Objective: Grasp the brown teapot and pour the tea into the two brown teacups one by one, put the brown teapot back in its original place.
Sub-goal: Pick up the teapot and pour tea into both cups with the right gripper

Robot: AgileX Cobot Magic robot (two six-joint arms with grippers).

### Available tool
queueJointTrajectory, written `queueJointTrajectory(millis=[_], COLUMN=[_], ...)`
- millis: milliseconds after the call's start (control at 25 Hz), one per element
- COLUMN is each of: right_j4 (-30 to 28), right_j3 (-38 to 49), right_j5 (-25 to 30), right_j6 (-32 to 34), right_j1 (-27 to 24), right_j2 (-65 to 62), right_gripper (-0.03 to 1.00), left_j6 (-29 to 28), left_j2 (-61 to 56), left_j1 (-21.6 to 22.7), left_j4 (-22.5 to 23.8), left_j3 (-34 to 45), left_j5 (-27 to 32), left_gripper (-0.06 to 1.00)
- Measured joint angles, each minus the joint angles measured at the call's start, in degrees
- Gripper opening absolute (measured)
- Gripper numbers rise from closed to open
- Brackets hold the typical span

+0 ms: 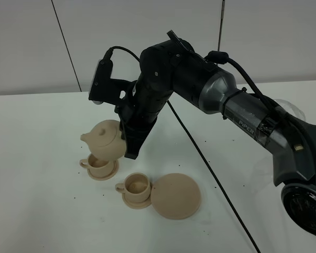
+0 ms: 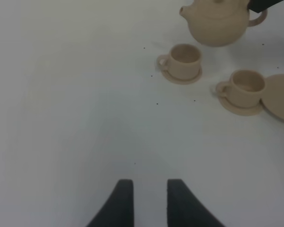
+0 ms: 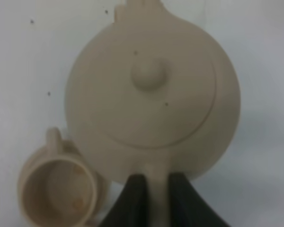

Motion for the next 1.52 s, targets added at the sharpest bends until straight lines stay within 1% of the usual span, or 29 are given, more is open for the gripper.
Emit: queueJointTrajectory(millis=[640, 1000, 1240, 1520], right_j4=[1.4, -1.5, -4.9, -5.7], right_j3=[-1.5, -1.5, -1.5, -1.5], right_j5=[-1.2, 2.0, 2.7, 3.5], right_j6=[-1.0, -1.1, -1.0, -0.7], right_j1=[-0.9, -1.0, 0.8, 1.8], right_j2=[0.3, 0.3, 0.4, 1.3], right_gripper=[0.1, 0.1, 0.1, 0.1], left_j6=[0.0, 0.0, 0.0, 0.0], left_j2=[0.0, 0.0, 0.0, 0.0], left_j1=[0.0, 0.0, 0.0, 0.0], left_j4=[0.0, 0.0, 0.0, 0.0], left_j3=[0.0, 0.0, 0.0, 0.0], left_j5=[0.0, 0.0, 0.0, 0.0], left_gripper=[0.24, 0.24, 0.24, 0.24])
